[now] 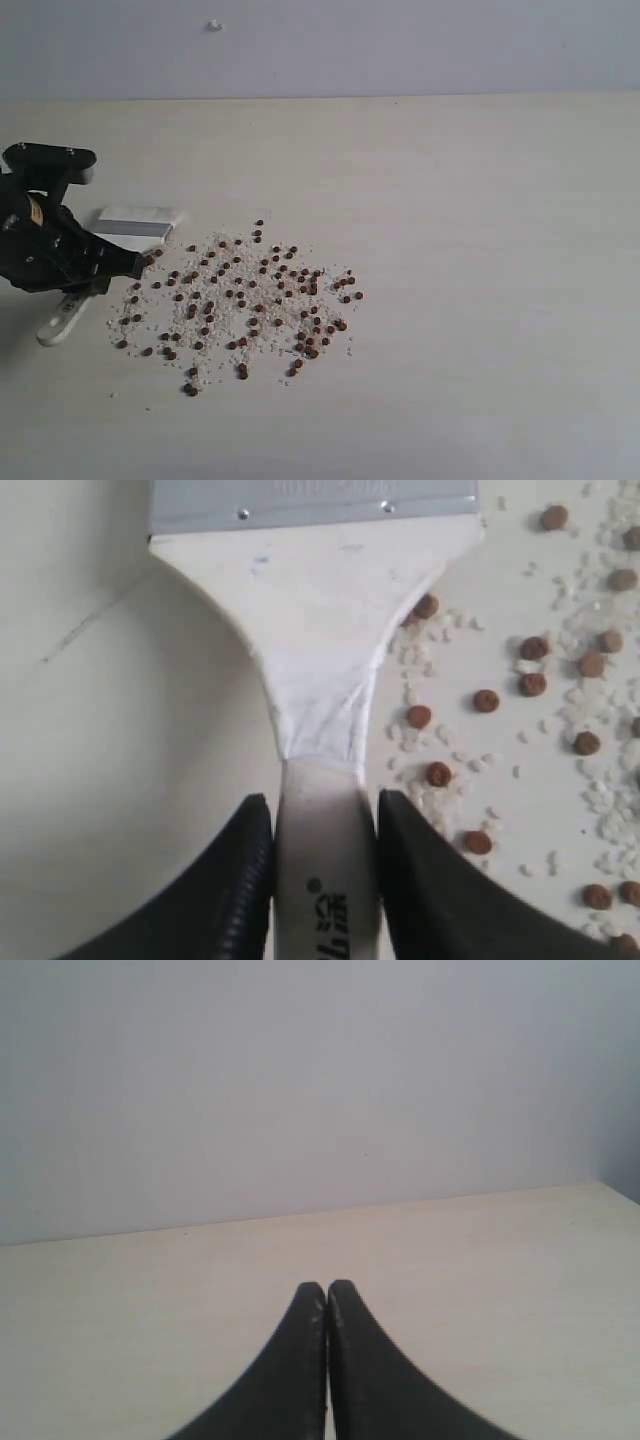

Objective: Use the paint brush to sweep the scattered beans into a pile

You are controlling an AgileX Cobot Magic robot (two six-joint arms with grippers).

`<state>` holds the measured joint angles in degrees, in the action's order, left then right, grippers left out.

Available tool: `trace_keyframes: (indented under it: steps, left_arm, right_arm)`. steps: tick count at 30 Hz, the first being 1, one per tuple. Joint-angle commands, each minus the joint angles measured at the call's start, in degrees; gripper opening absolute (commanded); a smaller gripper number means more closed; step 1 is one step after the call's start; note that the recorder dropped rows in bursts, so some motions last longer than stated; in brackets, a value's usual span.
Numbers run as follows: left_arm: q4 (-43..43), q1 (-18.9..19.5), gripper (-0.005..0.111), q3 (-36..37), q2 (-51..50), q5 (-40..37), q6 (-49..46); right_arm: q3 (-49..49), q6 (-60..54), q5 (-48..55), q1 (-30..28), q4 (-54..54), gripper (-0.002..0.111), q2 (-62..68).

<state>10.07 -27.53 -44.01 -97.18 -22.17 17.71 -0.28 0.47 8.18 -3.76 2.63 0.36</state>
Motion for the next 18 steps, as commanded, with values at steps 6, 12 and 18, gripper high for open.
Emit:
trace_keyframes:
  steps: [6,12,18]
  left_arm:
    - [0.0,0.3,0.000,-5.2,0.6,-6.7,-3.5]
    - [-0.3,0.3,0.000,-7.3,0.6,-6.3,-5.2]
    - [-0.3,0.3,0.000,-8.4,0.7,-4.0,-5.3]
  right_arm:
    - [0.3,-0.2,-0.6,0.1,0.2,0.000,-0.4]
    - [0.3,-0.2,-0.6,0.1,0.2,0.000,-0.4]
    - [0.3,-0.5,-2.8,0.1,-0.7,0.000,-0.4]
